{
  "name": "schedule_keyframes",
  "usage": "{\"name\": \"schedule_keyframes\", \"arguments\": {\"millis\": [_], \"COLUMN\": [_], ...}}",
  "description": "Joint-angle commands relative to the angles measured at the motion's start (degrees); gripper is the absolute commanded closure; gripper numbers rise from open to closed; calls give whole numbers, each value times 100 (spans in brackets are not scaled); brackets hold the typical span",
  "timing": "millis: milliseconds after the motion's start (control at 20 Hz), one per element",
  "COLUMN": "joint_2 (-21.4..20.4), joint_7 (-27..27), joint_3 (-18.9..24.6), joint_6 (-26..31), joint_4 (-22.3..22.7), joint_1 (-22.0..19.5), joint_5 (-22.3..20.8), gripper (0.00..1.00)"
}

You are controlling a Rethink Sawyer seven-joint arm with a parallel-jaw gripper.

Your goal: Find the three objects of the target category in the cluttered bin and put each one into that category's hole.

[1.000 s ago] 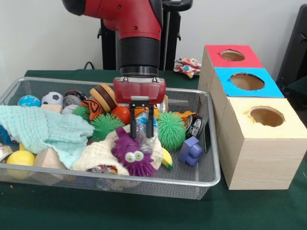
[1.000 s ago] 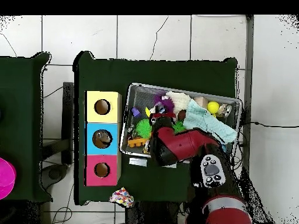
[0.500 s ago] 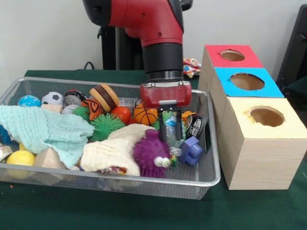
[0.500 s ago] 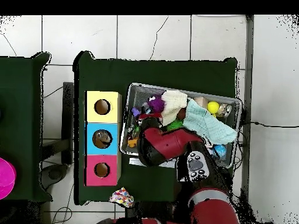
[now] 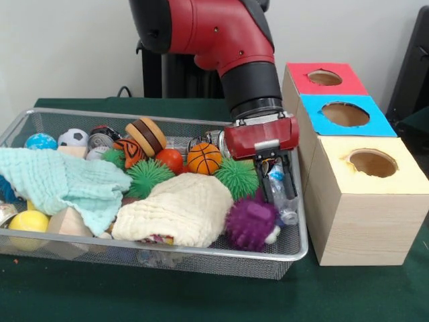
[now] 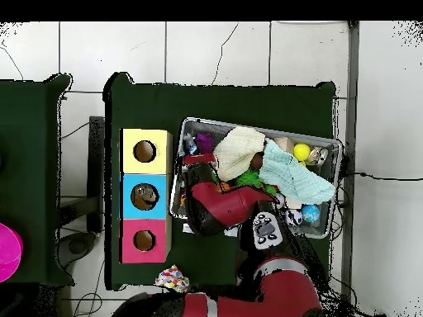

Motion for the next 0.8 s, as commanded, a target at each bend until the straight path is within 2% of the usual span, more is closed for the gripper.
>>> {"name": "schedule_keyframes", "arguments": {"millis": [50,300,550,800], "joint_2": [404,116,322,443], "joint_7": [937,527,500,375], "joint_3": [582,249,364,262], "joint_6": [336,-125,-93,-41], "joint_4": [-15,-106,-356,-471], "joint_1": [-558,-401,-550,-479], "joint_5": [-334,-227,-378,-268], "gripper": [100,100,100,100]}}
